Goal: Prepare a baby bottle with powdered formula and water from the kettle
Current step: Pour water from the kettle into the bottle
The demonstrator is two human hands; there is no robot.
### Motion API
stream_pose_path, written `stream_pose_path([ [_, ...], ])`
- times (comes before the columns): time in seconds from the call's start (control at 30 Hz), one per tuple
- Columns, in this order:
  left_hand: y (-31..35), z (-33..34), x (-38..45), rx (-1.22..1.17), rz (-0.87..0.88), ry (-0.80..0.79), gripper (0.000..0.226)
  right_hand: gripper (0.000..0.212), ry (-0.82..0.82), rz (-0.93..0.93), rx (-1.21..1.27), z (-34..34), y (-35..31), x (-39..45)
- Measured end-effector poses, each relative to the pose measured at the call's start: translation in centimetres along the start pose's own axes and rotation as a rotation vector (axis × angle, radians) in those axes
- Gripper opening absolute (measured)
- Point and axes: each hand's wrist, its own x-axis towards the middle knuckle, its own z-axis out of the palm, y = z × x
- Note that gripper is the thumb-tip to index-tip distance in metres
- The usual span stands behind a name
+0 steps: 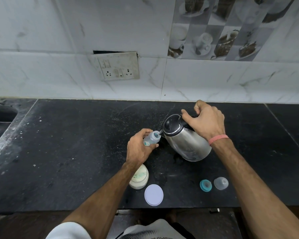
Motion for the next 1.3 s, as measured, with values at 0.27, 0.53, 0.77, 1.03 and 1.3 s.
stream_pose_path([
  [0.27,-0.07,0.21,-0.07,0.006,-0.009,-0.021,0.069,0.057,-0.003,-0.018,-0.039,-0.08,-0.39,0.07],
  [0.53,0.04,0.28,-0.08,0.003,-0.009,-0.042,0.068,0.056,-0.015,-0.022,-0.061,-0.35,-0.48,0.22],
  [0.77,0.04,0.26,-0.16,-0.018,-0.012,-0.042,0.067,0.057,-0.024,-0.045,-0.064,-0.4,-0.43,0.12],
  [1.03,0.01,0.3,-0.25,-0.017,-0.008,-0.048,0.068,0.058,-0.034,-0.067,-0.067,-0.44,-0.24,0.13],
  [1.3,-0.02,0.26,-0.24,-0.006,0.005,-0.049,0.067,0.061,-0.038,-0.089,-0.084,-0.41,-0.14,0.32],
])
